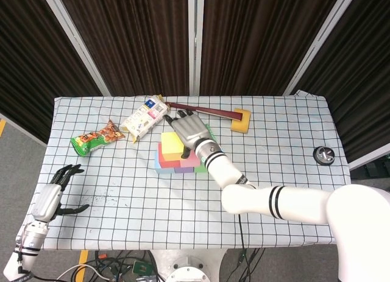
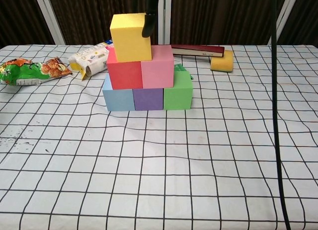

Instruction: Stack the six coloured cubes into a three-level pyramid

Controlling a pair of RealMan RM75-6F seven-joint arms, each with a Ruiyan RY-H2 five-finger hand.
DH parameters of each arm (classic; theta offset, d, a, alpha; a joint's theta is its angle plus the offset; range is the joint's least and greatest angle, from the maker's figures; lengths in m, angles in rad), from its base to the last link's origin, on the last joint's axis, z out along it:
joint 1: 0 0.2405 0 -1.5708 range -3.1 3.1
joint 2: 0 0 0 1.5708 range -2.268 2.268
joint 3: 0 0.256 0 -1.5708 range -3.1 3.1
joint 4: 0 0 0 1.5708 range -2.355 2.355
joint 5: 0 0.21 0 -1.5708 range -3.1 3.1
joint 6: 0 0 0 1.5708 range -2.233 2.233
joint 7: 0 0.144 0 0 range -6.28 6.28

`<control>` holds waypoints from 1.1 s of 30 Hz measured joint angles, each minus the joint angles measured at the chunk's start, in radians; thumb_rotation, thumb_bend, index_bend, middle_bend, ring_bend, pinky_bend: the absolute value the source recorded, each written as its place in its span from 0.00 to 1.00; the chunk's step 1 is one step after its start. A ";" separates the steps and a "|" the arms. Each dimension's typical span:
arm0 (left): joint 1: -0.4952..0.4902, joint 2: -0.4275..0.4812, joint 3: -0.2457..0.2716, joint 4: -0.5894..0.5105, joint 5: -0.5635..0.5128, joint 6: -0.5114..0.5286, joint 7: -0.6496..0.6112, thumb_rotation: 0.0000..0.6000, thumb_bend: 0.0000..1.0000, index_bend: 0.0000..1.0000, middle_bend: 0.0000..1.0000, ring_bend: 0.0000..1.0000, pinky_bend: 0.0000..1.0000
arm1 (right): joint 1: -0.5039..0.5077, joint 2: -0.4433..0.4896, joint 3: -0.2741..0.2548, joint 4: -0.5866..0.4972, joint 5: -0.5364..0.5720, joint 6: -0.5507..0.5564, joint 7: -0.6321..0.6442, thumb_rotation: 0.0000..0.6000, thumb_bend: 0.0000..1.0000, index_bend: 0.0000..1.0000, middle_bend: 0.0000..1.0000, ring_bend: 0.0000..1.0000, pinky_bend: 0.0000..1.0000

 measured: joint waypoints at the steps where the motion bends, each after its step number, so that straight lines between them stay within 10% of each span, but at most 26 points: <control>1: -0.001 0.000 0.000 -0.001 0.000 -0.001 0.003 1.00 0.00 0.08 0.17 0.03 0.07 | -0.003 0.011 0.000 -0.015 -0.005 0.005 0.002 1.00 0.00 0.00 0.08 0.00 0.00; 18: -0.011 -0.012 -0.005 -0.042 -0.002 -0.013 0.097 1.00 0.00 0.08 0.17 0.03 0.07 | -0.385 0.267 -0.125 -0.305 -0.444 0.348 0.112 1.00 0.00 0.00 0.00 0.00 0.00; 33: 0.000 -0.037 -0.019 -0.006 -0.023 0.001 0.116 1.00 0.00 0.08 0.17 0.03 0.07 | -0.561 -0.125 -0.112 0.273 -0.570 0.191 0.348 1.00 0.00 0.00 0.00 0.00 0.00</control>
